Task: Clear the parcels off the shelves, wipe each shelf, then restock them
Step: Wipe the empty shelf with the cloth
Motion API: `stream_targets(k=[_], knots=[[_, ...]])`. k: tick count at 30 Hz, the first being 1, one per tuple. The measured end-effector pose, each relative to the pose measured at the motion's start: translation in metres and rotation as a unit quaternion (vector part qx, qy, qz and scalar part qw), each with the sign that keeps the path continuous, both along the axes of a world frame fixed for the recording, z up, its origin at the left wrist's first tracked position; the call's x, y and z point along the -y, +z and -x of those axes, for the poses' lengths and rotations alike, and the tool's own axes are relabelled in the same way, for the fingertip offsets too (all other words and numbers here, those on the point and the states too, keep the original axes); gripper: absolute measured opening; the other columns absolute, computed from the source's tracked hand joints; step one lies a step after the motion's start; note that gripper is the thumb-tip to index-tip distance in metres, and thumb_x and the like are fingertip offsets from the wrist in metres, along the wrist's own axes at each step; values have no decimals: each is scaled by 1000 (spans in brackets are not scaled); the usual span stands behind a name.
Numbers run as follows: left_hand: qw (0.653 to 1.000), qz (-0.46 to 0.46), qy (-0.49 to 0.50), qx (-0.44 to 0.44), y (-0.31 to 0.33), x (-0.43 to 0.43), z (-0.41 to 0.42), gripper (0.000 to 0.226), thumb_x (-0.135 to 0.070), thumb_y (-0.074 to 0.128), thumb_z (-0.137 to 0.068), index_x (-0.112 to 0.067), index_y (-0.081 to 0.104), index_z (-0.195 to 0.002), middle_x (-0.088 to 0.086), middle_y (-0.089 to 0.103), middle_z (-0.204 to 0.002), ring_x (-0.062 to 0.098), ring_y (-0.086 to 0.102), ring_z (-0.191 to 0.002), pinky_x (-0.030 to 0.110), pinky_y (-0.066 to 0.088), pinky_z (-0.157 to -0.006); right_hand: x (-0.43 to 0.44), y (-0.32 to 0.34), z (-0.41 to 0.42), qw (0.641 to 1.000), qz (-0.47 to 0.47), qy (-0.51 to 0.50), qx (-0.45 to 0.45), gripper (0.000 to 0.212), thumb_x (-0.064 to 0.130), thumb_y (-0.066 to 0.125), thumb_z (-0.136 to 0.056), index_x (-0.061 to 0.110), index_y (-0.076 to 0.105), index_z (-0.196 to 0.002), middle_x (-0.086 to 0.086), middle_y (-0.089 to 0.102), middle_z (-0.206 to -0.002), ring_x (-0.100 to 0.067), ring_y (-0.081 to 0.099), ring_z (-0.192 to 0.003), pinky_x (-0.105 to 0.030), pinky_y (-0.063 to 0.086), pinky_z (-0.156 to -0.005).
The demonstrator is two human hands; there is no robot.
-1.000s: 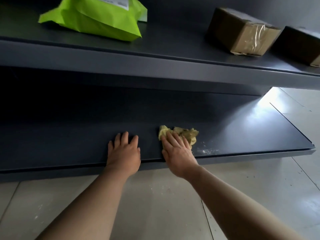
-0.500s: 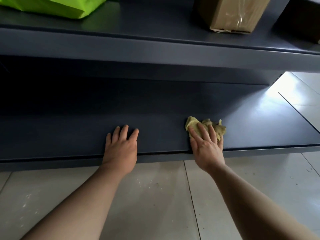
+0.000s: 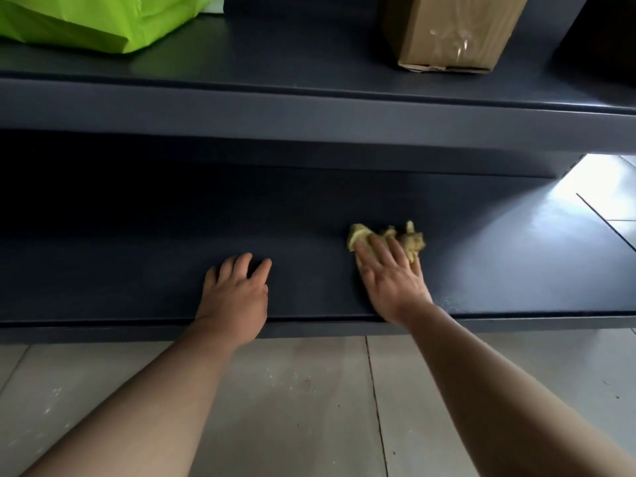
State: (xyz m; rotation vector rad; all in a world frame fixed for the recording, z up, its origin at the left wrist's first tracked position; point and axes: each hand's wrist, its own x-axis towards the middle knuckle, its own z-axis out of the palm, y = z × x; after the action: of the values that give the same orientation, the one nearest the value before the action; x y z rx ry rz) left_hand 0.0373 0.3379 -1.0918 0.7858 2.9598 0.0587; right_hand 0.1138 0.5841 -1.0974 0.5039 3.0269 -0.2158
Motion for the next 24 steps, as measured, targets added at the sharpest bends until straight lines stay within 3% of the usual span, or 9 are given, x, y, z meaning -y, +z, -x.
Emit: stream_targets(k=[3, 8, 11, 15, 19, 24], knots=[[1000, 8, -7, 14, 1, -5, 11, 52, -36, 22, -103, -26, 9, -152, 6, 7, -159, 26, 7, -145, 45, 12, -118, 13, 2, 22, 1000, 17, 9, 12, 55, 40, 19, -101, 34, 7, -154, 8, -3, -162, -20, -11, -148, -56, -3, -117], [1000, 20, -15, 14, -2, -7, 20, 53, -43, 15, -101, -32, 3, -152, 3, 3, -160, 23, 6, -145, 43, 15, -116, 58, 3, 70, 988, 16, 154, 1, 54, 40, 18, -101, 34, 7, -154, 7, 0, -162, -22, -9, -148, -58, -6, -116], [1000, 26, -9, 2, -6, -5, 18, 53, -45, 11, -99, -35, 0, -151, 0, 2, -159, 21, 6, -145, 42, 14, -115, 52, 2, 97, 988, 6, 153, 16, 53, 42, 18, -101, 38, 4, -153, 10, -3, -162, -20, -9, -148, -57, -6, -117], [1000, 17, 6, 17, -6, -10, 18, 53, -43, 13, -101, -35, -3, -151, -2, -2, -160, 20, 2, -145, 42, 10, -116, -1, 2, 95, 998, -17, 59, -6, 57, 37, 32, -99, 38, 12, -153, 10, 2, -162, -23, -5, -148, -59, 2, -116], [1000, 5, 7, 27, -4, -11, 15, 53, -41, 16, -101, -33, 0, -151, 1, -1, -160, 23, 3, -145, 42, 9, -117, -54, 5, 73, 996, 7, -86, 19, 56, 39, 34, -100, 41, 13, -151, 12, 1, -161, -25, -5, -148, -60, 3, -115], [999, -22, 24, 4, -18, -11, 14, 53, -41, 13, -99, -35, 2, -151, 0, -1, -160, 21, 2, -146, 43, 6, -117, -22, 4, 70, 988, 19, -149, 40, 58, 35, 30, -99, 38, 8, -153, 4, -5, -162, -28, -9, -148, -61, -1, -115]])
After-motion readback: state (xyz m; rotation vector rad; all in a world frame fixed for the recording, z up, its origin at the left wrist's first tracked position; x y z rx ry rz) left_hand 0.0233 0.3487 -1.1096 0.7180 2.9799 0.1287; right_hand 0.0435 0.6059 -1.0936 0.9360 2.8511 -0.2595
